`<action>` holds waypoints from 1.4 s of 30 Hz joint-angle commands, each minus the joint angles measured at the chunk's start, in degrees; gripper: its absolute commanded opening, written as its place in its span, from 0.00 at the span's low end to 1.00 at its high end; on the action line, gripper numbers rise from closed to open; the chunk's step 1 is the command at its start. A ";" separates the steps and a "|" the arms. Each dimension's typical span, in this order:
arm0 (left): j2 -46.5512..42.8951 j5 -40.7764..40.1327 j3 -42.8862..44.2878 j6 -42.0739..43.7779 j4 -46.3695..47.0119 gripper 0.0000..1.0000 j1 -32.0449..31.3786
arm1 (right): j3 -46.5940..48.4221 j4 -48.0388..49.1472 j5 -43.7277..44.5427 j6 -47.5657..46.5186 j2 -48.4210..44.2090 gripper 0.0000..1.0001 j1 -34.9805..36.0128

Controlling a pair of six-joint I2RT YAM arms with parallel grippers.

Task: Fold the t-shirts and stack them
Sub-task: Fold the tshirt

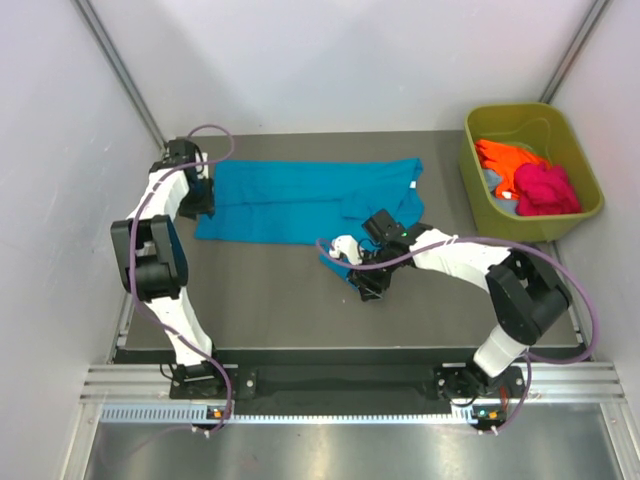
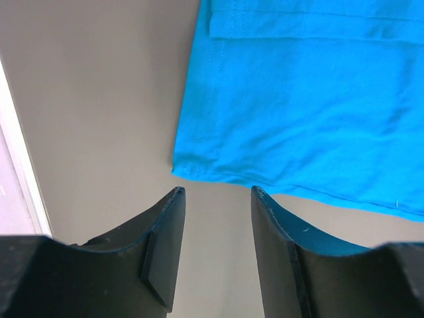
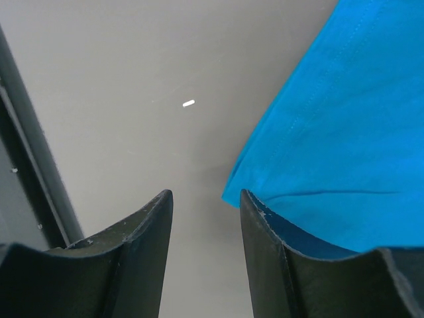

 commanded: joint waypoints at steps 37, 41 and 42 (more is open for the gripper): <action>4.99 13.61 0.36 -10.28 -3.47 0.52 11.72 | -1.15 0.10 11.23 -4.92 -7.01 0.00 2.42; 8.06 16.94 2.29 -10.28 -3.65 0.52 12.59 | -0.80 0.28 11.14 -4.92 -6.48 0.00 2.42; 9.46 17.13 3.16 -10.37 -3.74 0.52 12.60 | -0.71 0.27 11.06 -4.92 -6.13 0.00 2.42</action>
